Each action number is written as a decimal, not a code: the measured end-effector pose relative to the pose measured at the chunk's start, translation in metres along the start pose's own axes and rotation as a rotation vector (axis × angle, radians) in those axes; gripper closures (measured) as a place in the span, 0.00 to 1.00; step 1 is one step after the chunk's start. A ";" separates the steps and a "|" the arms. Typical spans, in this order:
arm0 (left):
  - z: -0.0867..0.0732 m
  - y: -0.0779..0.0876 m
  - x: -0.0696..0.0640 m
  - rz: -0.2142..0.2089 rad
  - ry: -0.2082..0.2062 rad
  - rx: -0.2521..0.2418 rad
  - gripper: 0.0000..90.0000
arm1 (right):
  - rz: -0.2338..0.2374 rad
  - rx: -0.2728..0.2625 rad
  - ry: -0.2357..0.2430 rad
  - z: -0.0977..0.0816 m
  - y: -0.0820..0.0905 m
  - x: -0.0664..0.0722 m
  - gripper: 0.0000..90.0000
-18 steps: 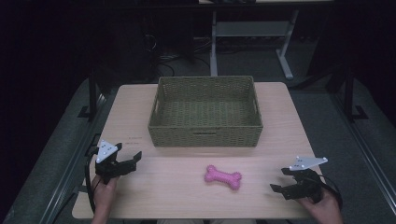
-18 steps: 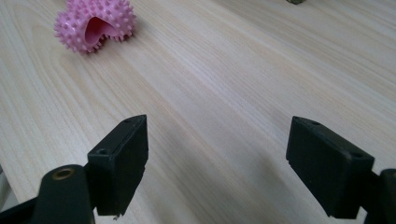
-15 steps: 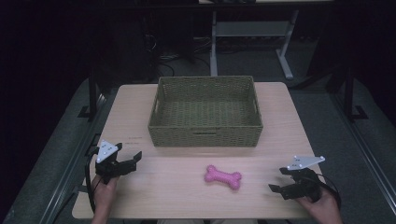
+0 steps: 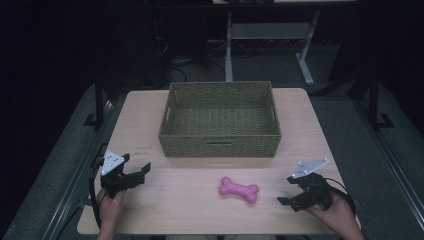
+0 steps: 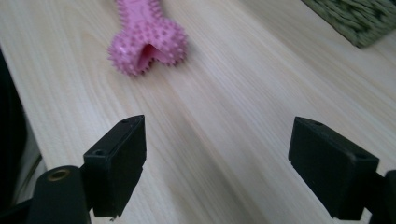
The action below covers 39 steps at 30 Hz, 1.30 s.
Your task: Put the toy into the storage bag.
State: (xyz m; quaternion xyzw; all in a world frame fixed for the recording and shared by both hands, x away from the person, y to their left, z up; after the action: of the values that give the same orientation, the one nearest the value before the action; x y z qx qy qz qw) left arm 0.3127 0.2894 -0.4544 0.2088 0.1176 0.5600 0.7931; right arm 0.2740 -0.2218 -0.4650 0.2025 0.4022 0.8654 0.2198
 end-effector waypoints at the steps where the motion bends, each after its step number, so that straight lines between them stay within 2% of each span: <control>1: 0.000 0.000 0.000 0.001 -0.002 0.001 0.15 | 0.009 0.009 0.013 0.004 -0.001 0.001 0.21; 4: 0.000 0.000 0.000 0.001 0.002 0.001 0.15 | 0.038 0.026 0.032 0.014 -0.004 0.005 0.21; 21: 0.000 0.000 0.002 0.007 0.007 -0.005 0.15 | 0.115 0.079 0.103 0.050 -0.016 0.012 0.21; 39: 0.000 0.002 0.005 0.007 0.024 -0.012 0.15 | 0.163 0.146 0.191 0.088 -0.036 0.023 0.22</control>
State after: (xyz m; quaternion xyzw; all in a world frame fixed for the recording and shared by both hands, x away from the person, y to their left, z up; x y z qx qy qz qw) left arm 0.3130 0.2945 -0.4533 0.1976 0.1233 0.5658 0.7909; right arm 0.3099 -0.1349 -0.4372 0.1669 0.4653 0.8642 0.0940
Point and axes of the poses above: each handheld gripper's, and its own axes: y roughly backward along the jaws, z roughly out of its top, x roughly to its left, the point moved 4 cm from there along -y, roughly forward along the jaws, and after that the axes turned 5 degrees about z, right-handed, at the moved point
